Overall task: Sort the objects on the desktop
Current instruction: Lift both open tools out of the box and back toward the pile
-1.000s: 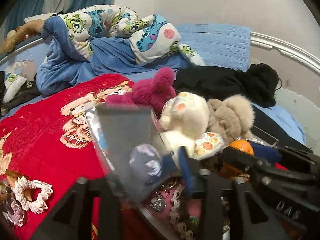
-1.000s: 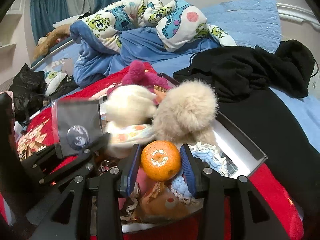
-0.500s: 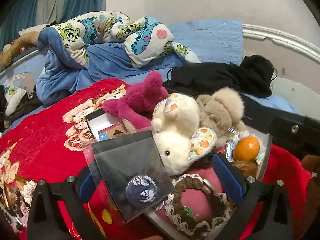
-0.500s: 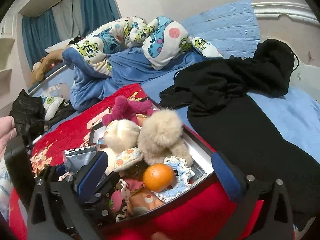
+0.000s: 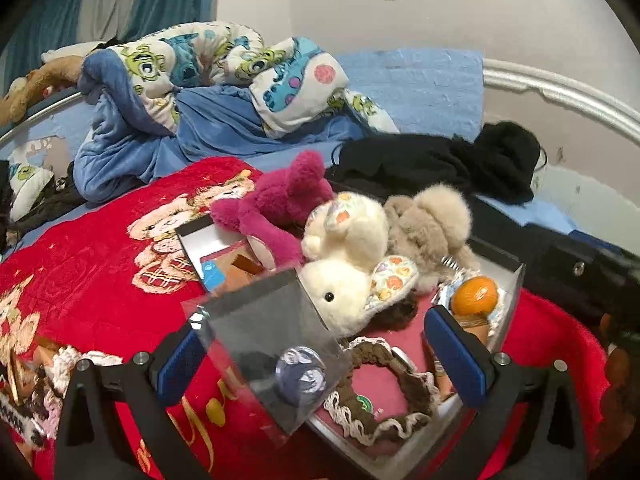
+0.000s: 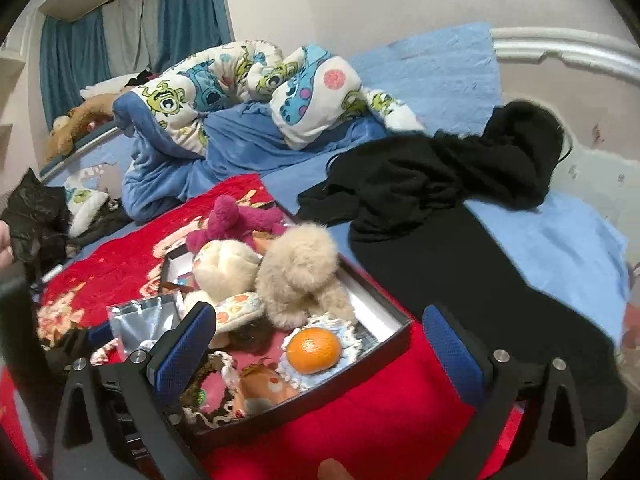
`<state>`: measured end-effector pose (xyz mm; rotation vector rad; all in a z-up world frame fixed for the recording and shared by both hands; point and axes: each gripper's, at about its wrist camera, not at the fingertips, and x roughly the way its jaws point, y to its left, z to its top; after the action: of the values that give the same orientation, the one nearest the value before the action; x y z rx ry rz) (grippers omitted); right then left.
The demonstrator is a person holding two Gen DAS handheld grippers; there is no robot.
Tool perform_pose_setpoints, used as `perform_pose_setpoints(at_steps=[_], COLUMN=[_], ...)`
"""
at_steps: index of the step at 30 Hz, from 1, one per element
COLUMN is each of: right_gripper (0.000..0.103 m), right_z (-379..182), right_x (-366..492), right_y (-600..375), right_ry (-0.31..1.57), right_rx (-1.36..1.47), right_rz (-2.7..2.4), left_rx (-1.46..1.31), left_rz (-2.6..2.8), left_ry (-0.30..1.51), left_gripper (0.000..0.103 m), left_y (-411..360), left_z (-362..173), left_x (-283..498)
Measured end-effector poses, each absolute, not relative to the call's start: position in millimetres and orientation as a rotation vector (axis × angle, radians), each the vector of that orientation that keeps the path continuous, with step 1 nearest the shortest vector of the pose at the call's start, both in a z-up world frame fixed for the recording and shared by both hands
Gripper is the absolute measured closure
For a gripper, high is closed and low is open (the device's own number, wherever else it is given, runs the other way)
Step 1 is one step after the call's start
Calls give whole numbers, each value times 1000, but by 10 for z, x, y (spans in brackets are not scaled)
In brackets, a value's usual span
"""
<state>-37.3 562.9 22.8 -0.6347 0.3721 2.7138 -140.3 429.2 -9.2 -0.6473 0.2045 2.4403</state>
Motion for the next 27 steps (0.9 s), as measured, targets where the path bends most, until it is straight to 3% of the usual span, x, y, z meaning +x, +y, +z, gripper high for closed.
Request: perform_pose_setpoints(at_steps=[8,20,27], right_gripper=[0,0,0], right_z=[496,729,791], right_x=[-51,99,22], right_y=[5256,4797,4225], right_ry=[103,512,401], right_rx=[-475,-329,-337], right_rz=[2640,2794,2901], left_rx=[-652,-614,-619], left_rz=[2533,2765,2862], left_ry=[108,41,13], left_gripper=[0,0,0], left_y=[3788,2612,2045], left_z=[299,794,819], left_x=[-1116,-597,-383])
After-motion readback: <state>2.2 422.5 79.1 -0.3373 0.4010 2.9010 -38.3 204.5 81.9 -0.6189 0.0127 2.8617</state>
